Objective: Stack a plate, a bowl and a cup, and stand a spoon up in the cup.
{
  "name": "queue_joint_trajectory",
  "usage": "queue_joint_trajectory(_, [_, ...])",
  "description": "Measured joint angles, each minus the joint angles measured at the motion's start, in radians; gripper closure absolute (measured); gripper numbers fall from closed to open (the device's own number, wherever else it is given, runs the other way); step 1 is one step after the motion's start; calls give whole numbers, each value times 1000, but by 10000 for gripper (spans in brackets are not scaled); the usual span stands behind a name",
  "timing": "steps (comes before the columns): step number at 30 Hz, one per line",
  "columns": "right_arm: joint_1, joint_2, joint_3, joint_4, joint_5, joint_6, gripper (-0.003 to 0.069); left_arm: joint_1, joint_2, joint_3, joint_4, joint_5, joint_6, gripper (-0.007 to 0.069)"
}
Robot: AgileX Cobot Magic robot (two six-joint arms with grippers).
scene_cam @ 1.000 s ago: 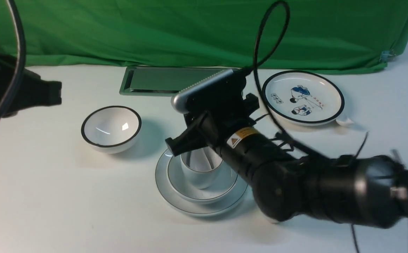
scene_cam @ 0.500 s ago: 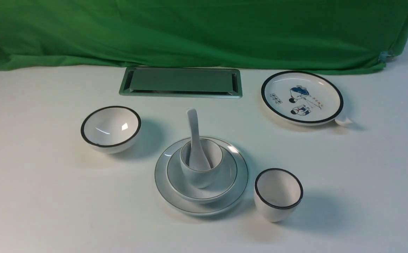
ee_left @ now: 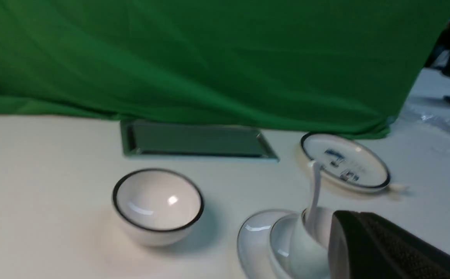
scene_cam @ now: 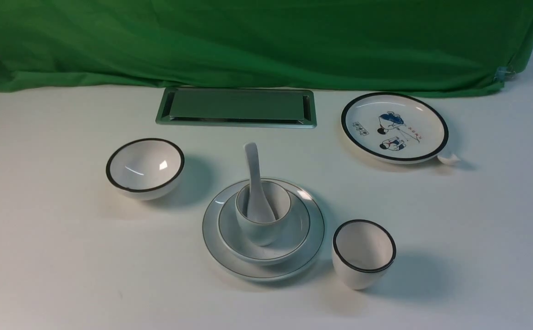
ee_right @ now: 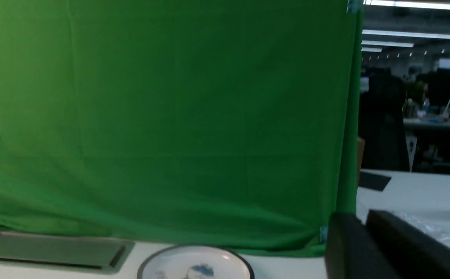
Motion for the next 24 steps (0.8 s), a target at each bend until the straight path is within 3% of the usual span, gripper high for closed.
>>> queue_joint_trajectory(5, [0, -1, 34, 0, -3, 0, 477, 0, -33, 100, 0, -245, 6, 624])
queue_joint_trajectory(17, [0, -1, 37, 0, 57, 1, 444, 0, -33, 138, 13, -273, 39, 624])
queue_joint_trajectory(19, [0, -1, 37, 0, 57, 1, 442, 4, -39, 140, -15, -273, 91, 624])
queue_joint_trajectory(22, [0, -1, 37, 0, 57, 1, 442, 59, -71, 167, -201, -276, 321, 624])
queue_joint_trajectory(24, [0, -1, 37, 0, 57, 3, 439, 85, -83, 181, -236, -276, 365, 624])
